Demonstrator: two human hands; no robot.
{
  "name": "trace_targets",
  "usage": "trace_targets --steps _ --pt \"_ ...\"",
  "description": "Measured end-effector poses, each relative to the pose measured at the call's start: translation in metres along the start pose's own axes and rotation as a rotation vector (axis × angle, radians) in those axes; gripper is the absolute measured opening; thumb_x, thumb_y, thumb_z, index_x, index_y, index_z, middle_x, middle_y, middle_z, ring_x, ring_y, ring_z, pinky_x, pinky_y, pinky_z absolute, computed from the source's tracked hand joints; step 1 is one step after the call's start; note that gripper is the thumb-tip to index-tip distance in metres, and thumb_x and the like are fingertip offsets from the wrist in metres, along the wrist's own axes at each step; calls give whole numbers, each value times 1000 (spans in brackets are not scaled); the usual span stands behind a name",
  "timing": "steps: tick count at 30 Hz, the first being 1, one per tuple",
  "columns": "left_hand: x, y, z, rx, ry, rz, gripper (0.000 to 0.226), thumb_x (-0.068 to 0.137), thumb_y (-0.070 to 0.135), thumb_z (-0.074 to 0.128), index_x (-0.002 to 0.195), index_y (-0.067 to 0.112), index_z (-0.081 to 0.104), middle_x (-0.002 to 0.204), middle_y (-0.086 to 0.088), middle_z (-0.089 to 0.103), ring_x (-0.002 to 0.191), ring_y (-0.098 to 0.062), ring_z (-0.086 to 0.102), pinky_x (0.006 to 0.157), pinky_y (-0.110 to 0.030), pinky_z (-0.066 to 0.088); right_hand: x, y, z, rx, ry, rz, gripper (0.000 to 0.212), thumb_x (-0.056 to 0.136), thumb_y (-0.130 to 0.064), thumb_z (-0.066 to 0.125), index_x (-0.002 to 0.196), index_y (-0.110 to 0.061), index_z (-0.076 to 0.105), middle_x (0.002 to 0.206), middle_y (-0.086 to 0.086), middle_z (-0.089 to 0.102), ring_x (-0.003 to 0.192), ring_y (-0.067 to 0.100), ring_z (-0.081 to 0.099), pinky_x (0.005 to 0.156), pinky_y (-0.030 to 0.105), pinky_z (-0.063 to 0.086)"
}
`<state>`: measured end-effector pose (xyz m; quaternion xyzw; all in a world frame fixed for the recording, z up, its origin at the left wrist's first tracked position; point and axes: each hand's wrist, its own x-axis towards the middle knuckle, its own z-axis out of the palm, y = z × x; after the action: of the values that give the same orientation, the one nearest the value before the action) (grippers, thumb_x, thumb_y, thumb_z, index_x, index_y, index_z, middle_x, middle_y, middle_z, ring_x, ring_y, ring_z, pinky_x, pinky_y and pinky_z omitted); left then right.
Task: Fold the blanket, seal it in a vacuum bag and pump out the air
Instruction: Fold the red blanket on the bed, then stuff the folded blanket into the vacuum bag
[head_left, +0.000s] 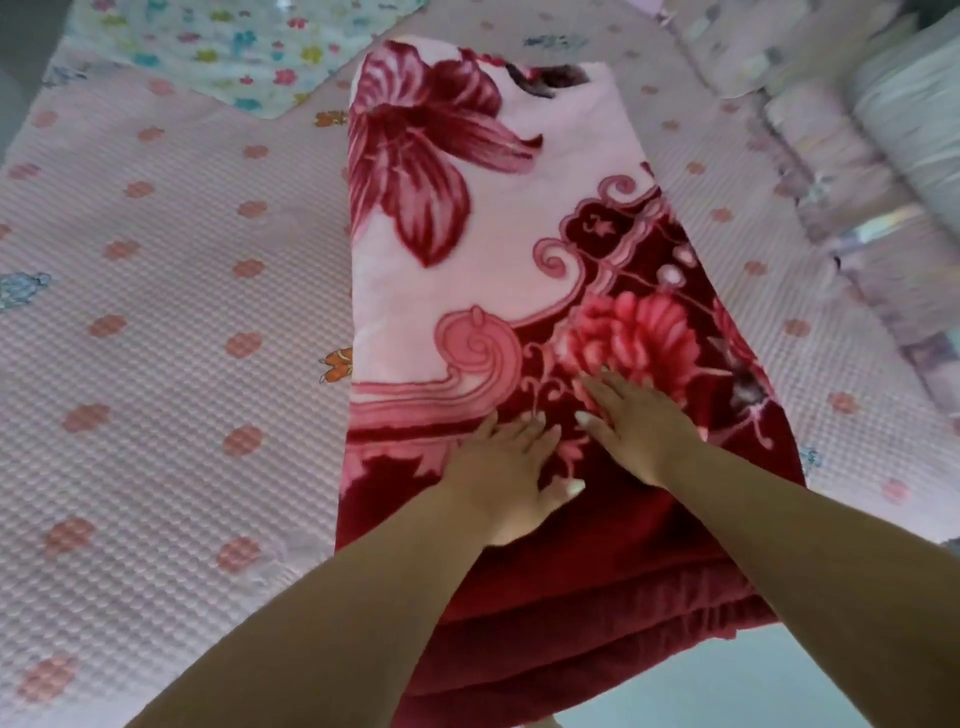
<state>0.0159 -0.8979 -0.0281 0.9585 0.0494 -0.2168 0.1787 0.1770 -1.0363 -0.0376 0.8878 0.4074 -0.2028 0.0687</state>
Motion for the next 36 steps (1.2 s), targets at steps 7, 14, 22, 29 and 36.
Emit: trace_targets --steps 7,14,22,29,36 --pt "27 -20 -35 -28 472 -131 65 94 57 10 151 27 23 158 1 20 147 -20 11 117 -40 0 9 42 -22 21 473 156 62 95 -59 22 137 -23 51 126 9 63 112 29 60 90 41 46" --pt "-21 -79 14 -191 339 -628 94 77 81 13 147 30 -25 158 -1 -25 146 -26 -16 118 -50 2 -1 17 -6 -89 55 343 81 89 -68 11 152 -18 19 150 12 37 136 27 36 111 47 29" --pt "-23 -97 13 -1065 561 -799 126 41 75 74 142 21 23 133 -5 54 120 -26 55 98 -46 48 57 -103 -12 205 16 1 81 85 -73 3 153 -30 -4 163 7 -2 149 27 -6 115 57 -2" --pt "-54 -88 18 -1132 444 -868 109 61 78 64 144 18 29 128 -1 59 115 -22 56 99 -37 43 42 -150 -1 253 93 24 84 89 -66 2 154 -13 -1 162 11 1 149 24 -3 118 44 -6" --pt "-134 -124 11 -1188 459 -868 88 83 71 46 151 21 20 153 -8 35 137 -27 37 108 -43 34 36 -234 -26 352 158 4 74 97 -58 17 154 -11 11 160 17 10 149 27 4 120 39 1"
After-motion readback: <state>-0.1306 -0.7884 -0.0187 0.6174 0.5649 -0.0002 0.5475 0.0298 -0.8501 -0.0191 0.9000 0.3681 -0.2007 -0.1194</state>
